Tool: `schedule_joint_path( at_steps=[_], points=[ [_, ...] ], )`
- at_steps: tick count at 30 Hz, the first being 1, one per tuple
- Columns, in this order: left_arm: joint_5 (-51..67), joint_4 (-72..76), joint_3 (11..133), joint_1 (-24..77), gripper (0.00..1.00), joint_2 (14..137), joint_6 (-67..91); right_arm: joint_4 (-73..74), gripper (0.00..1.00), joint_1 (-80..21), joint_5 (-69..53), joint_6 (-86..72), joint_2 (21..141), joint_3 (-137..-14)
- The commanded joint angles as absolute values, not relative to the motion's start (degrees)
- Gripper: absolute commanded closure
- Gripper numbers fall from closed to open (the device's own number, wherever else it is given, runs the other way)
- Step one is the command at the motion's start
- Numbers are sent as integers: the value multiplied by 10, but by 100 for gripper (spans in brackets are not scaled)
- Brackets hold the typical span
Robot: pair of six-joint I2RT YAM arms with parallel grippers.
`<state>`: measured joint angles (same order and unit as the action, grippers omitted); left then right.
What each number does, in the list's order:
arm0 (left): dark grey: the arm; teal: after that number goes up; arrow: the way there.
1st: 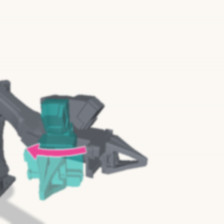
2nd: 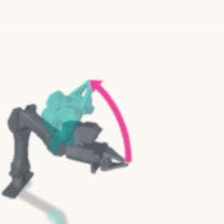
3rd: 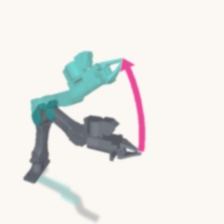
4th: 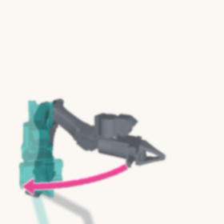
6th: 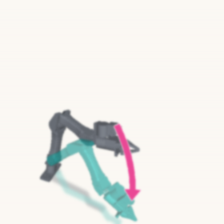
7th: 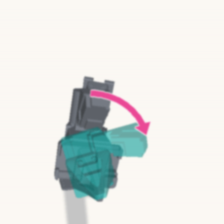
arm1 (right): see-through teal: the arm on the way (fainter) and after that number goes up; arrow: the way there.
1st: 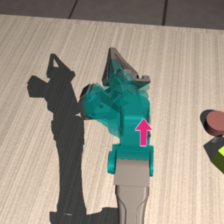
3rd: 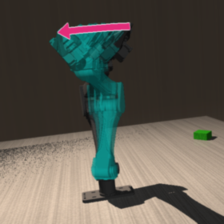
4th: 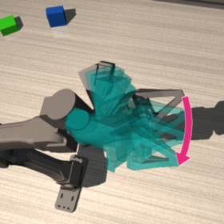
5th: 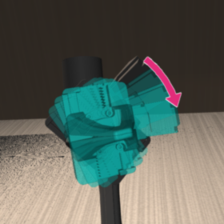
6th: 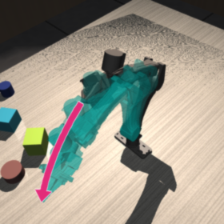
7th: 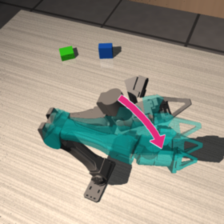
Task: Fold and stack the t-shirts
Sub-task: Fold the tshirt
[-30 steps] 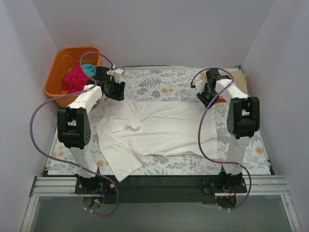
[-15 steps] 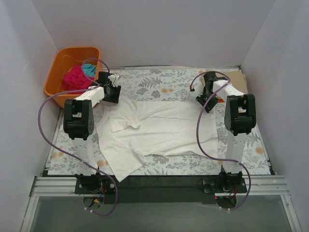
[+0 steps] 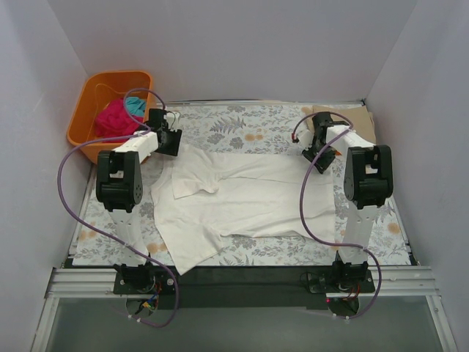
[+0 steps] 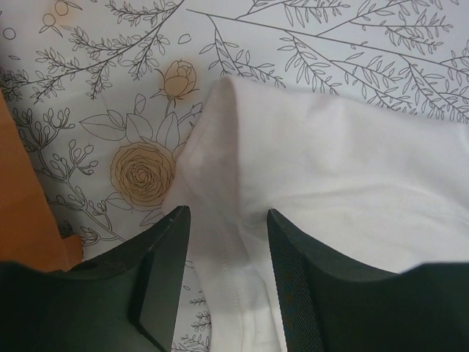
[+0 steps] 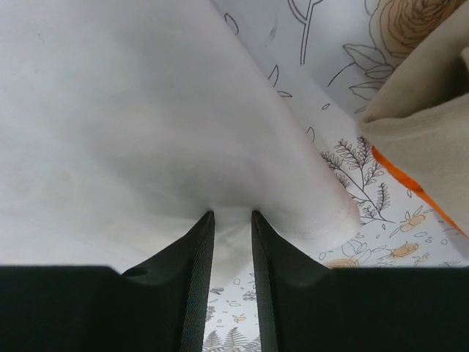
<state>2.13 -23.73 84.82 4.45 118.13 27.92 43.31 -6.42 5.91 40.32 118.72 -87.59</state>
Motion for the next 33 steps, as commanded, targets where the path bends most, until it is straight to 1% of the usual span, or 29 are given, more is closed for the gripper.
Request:
schedule_joint_path(
  at_steps=[1, 3, 4, 7, 8, 11, 15, 18, 20, 22, 24, 25, 28, 29, 30, 33],
  points=[
    [29, -226, 868, 50, 56, 1170, 283, 453, 70, -54, 75, 416, 1181, -846],
    [32, -233, 877, 50, 57, 1181, 290, 452, 71, -53, 74, 413, 1179, -844],
    [29, -235, 877, 50, 60, 1189, 290, 453, 71, -53, 75, 414, 1179, -842],
    [-9, -240, 869, 49, 73, 1196, 289, 453, 71, -48, 80, 413, 1179, -840],
    [-15, -239, 864, 48, 79, 1194, 280, 454, 72, -45, 79, 414, 1175, -840],
    [-33, -240, 842, 46, 85, 1182, 272, 455, 71, -45, 76, 415, 1164, -837],
    [-48, -243, 820, 42, 88, 1167, 257, 458, 71, -45, 74, 416, 1153, -831],
    [-39, -248, 823, 41, 88, 1163, 255, 457, 70, -43, 55, 408, 1137, -844],
    [-31, -254, 833, 41, 83, 1159, 258, 459, 69, -36, 28, 399, 1122, -877],
    [-28, -263, 848, 41, 80, 1164, 261, 461, 69, -20, 5, 382, 1114, -906],
    [-33, -265, 849, 41, 80, 1166, 260, 467, 69, -8, -22, 365, 1107, -941],
    [-31, -265, 851, 41, 77, 1165, 258, 471, 69, -6, -39, 360, 1107, -951],
    [-2, -265, 851, 41, 72, 1153, 264, 474, 67, 15, -54, 345, 1103, -965],
    [-1, -264, 853, 41, 68, 1150, 269, 473, 67, 16, -52, 345, 1108, -965],
    [19, -265, 859, 41, 67, 1146, 271, 472, 67, 17, -51, 345, 1113, -962],
    [28, -274, 874, 42, 65, 1145, 278, 471, 70, 25, -51, 337, 1133, -962]
  ],
)
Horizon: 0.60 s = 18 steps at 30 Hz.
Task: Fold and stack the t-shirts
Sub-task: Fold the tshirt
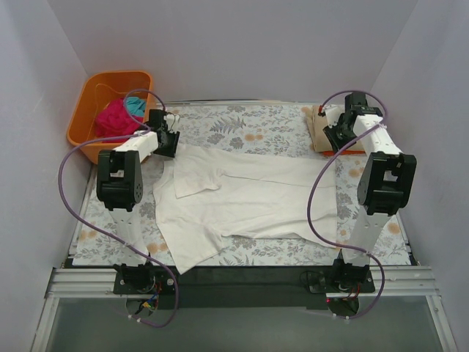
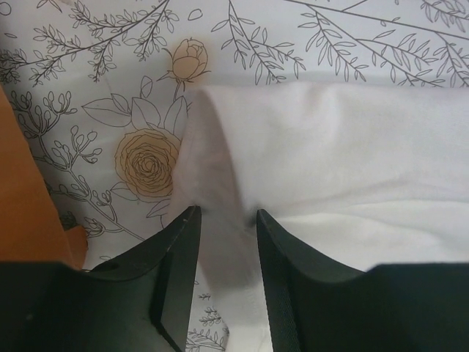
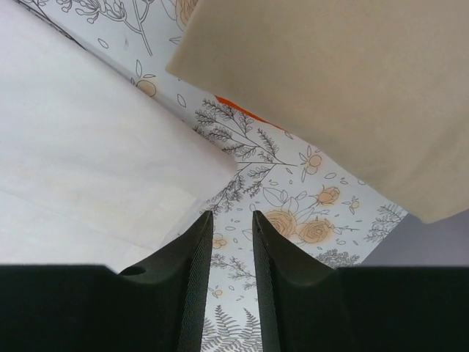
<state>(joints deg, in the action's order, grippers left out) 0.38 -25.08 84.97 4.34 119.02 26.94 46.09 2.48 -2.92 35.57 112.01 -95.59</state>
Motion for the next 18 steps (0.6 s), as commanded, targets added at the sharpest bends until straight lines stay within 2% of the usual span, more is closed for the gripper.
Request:
schedule_joint_path(
  at_steps=[1, 6, 8, 18],
  points=[
    [32, -275, 876, 42, 64, 1143, 278, 472, 70, 30, -55, 336, 1138, -965],
    [61, -276, 876, 42, 62, 1123, 281, 470, 71, 31, -65, 336, 1164, -968],
    [90, -277, 885, 43, 59, 1121, 288, 469, 68, 31, -71, 338, 1167, -964],
    [64, -262, 962, 48, 55, 1200, 311, 450, 64, 32, -73, 347, 1201, -960]
  ],
)
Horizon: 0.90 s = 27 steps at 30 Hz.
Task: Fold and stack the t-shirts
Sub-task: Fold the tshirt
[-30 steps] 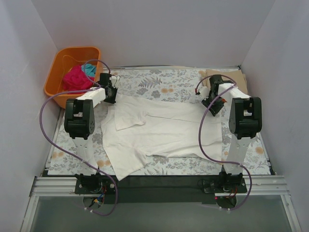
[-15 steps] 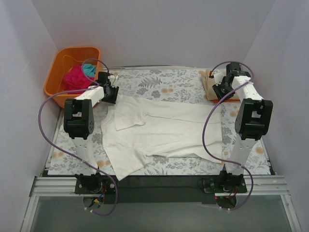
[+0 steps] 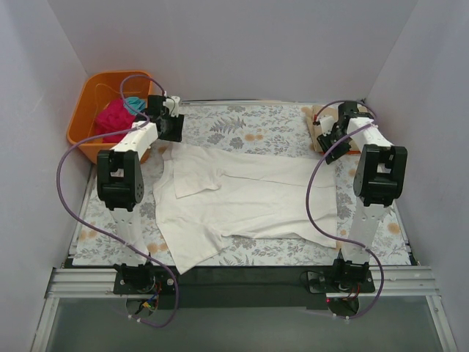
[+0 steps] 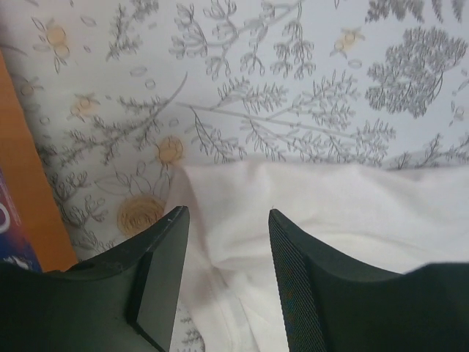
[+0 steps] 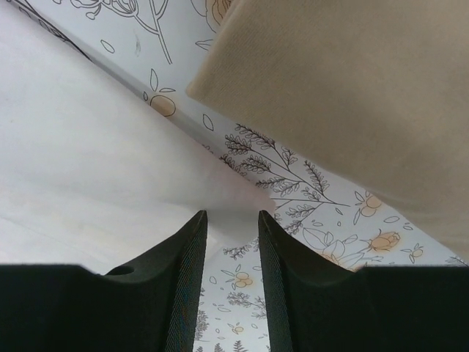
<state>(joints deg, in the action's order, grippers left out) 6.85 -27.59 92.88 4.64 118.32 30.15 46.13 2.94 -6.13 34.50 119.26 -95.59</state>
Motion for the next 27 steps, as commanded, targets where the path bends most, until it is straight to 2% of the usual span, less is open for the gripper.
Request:
schedule_joint_path(
  at_steps=[1, 7, 10, 11, 12, 13, 15, 16, 19, 20, 27],
  points=[
    [62, -263, 970, 47, 55, 1207, 311, 448, 64, 32, -71, 347, 1202, -959],
    [31, -263, 990, 49, 54, 1246, 306, 442, 67, 32, -80, 338, 1216, -963],
    [21, -263, 986, 49, 55, 1254, 306, 441, 78, 32, -77, 338, 1223, -962],
    [15, -263, 984, 49, 57, 1255, 306, 440, 86, 32, -75, 338, 1225, -962],
    [11, -261, 982, 49, 59, 1254, 305, 437, 91, 32, -72, 336, 1225, -961],
    [8, -259, 978, 49, 66, 1255, 302, 430, 98, 32, -62, 333, 1225, -959],
    [-23, -253, 976, 49, 72, 1258, 298, 419, 99, 33, -50, 325, 1224, -956],
    [-30, -250, 978, 48, 83, 1259, 294, 409, 99, 33, -37, 321, 1224, -955],
    [-45, -239, 986, 47, 93, 1267, 290, 387, 99, 33, -19, 308, 1223, -956],
    [-47, -238, 997, 47, 100, 1271, 290, 381, 99, 34, -14, 304, 1223, -957],
    [-63, -240, 1017, 47, 100, 1292, 286, 338, 99, 33, 25, 286, 1237, -975]
  ],
)
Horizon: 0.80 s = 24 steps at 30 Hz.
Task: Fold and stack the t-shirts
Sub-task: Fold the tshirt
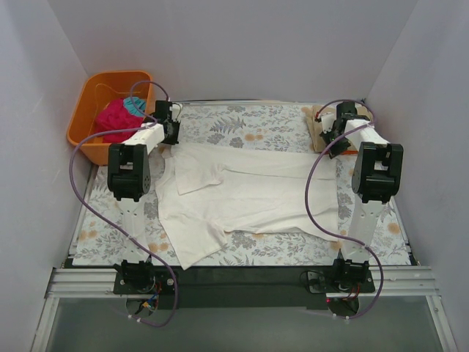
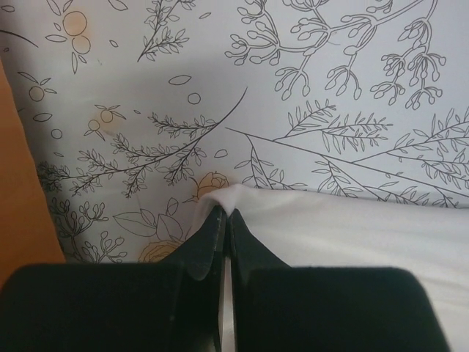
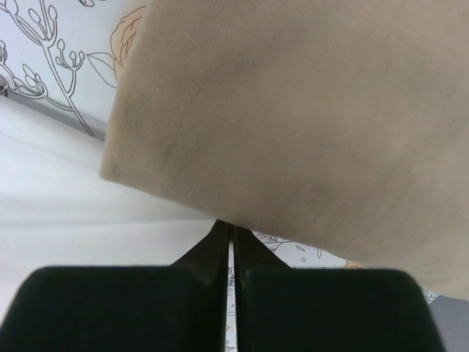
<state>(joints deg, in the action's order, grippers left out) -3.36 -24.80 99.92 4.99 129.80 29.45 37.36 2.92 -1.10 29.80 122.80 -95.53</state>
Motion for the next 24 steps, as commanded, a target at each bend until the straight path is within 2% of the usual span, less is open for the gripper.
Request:
schedule_joint_path(
  at_steps=[1, 2, 4, 5, 7, 8, 9, 12, 16, 19, 23, 24],
  points=[
    [-60, -241, 1016, 47, 99, 1290, 286, 338, 99, 33, 13, 286, 1236, -975],
    [-61, -241, 1015, 47, 94, 1288, 287, 338, 99, 33, 11, 287, 1234, -975],
    [-55, -244, 1013, 47, 77, 1282, 288, 349, 99, 33, 4, 290, 1229, -975],
    [-48, -250, 1013, 47, 71, 1279, 291, 352, 81, 33, 4, 292, 1224, -974],
    [-23, -256, 1001, 47, 61, 1252, 301, 358, 62, 33, 4, 295, 1194, -954],
    [17, -256, 995, 47, 57, 1223, 300, 359, 49, 33, 4, 298, 1179, -946],
    [38, -258, 991, 47, 56, 1206, 301, 361, 43, 33, -11, 302, 1163, -938],
    [109, -282, 972, 47, 55, 1140, 291, 400, 34, 33, -24, 329, 1098, -928],
    [185, -350, 932, 49, 54, 1065, 228, 470, 33, 32, -67, 385, 1015, -911],
    [245, -413, 872, 53, 54, 1006, 162, 543, 41, 22, -95, 440, 975, -872],
    [250, -453, 775, 69, 54, 942, 117, 599, 61, 1, -98, 480, 933, -763],
    [246, -452, 740, 74, 54, 933, 115, 612, 63, -22, -96, 486, 925, -717]
  ],
)
